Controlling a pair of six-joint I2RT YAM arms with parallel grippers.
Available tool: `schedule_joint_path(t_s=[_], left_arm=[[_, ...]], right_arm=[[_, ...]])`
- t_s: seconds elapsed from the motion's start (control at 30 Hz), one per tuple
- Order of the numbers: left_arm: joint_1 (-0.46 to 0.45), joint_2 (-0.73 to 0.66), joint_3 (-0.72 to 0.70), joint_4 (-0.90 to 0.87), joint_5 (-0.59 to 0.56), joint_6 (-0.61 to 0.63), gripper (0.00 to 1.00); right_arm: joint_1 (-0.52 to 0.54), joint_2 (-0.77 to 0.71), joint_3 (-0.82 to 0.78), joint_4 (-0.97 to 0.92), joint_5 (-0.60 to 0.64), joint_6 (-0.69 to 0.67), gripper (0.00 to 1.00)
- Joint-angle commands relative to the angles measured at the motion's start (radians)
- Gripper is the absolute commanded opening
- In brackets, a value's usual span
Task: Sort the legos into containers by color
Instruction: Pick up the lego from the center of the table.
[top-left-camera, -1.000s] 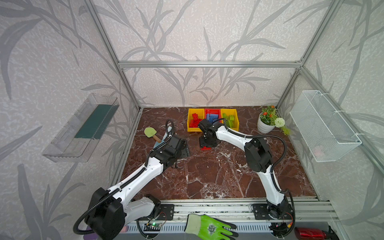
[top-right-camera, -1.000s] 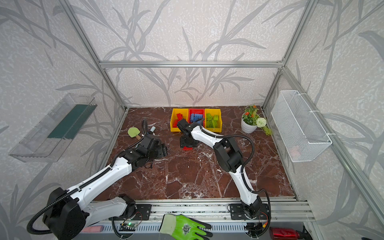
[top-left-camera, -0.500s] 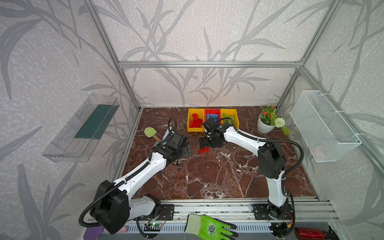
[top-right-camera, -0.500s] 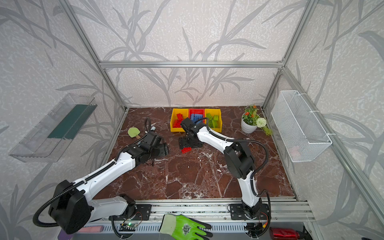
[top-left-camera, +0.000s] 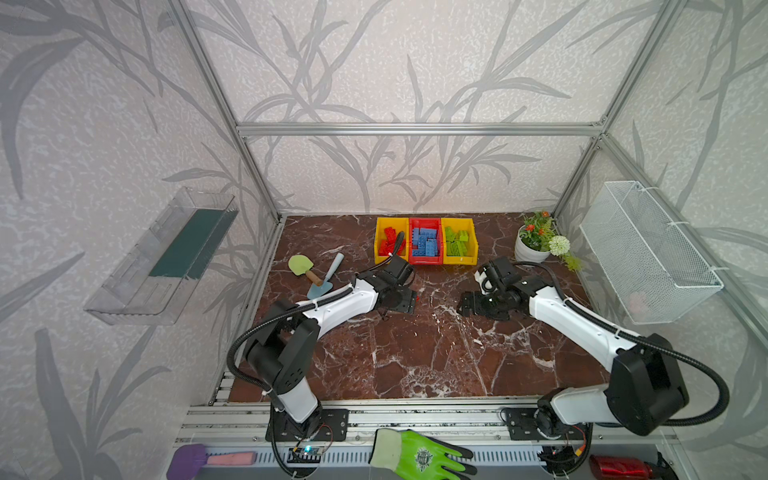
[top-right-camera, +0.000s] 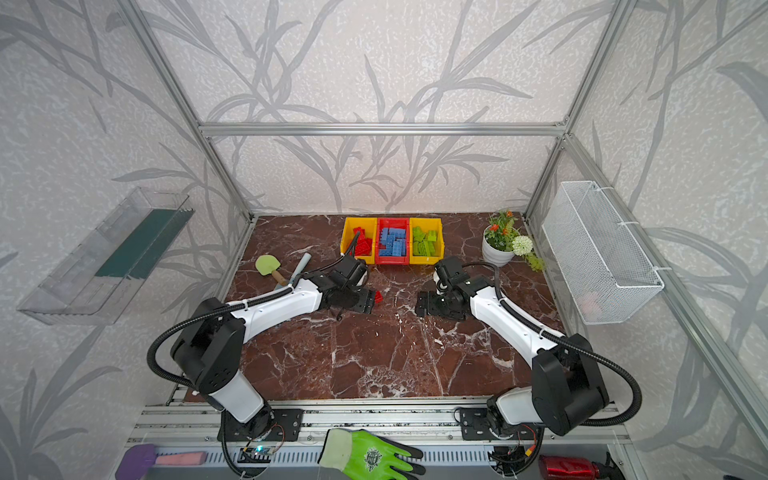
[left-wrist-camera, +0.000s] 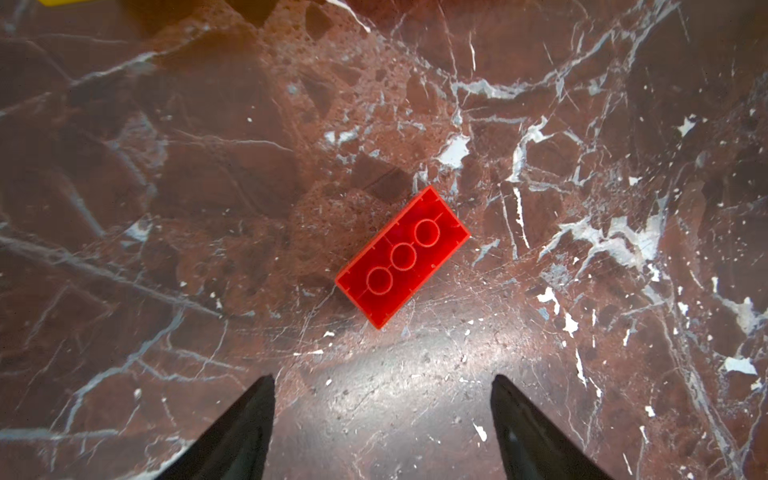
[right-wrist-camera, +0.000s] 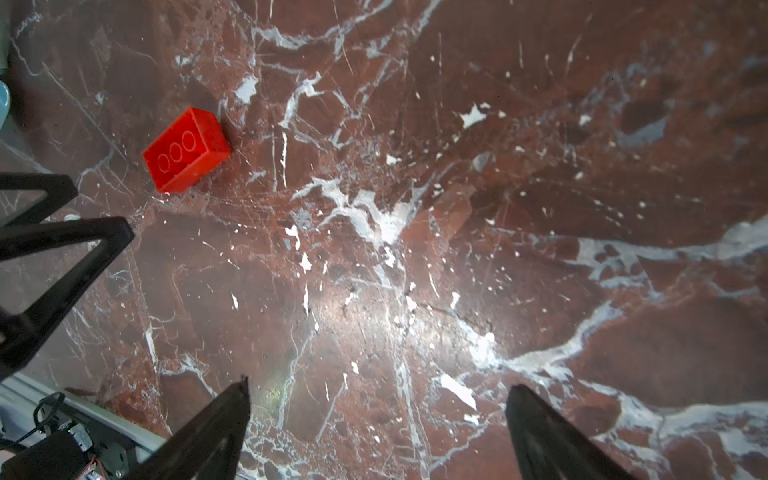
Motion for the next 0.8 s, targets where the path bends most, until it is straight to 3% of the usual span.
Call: schedule_joint_path(t_s=[0.0, 0.33, 0.6, 0.77], left_arm=[[-0.002, 0.046, 0.075, 0.018, 0.035, 0.166, 0.8], [-0.001, 0.231, 0.27, -0.105, 0.004, 0.319, 0.74], [0.004, 0.319, 0.339, -0.165, 0.029, 0.399, 0.74], [0.012, 0.342, 0.342, -0.179, 0.018, 0.402, 0.65]], right_arm=[[-0.03, -0.083, -0.041, 0.04, -0.053, -0.037, 0.97], [-0.111, -0.162, -0.065, 0.013, -0.117, -0.093, 0.98], [-0.156, -0.188, -0.059, -0.008, -0.141, -0.107, 0.98], [-0.162, -0.198, -0.051, -0.016, -0.141, -0.107, 0.98]])
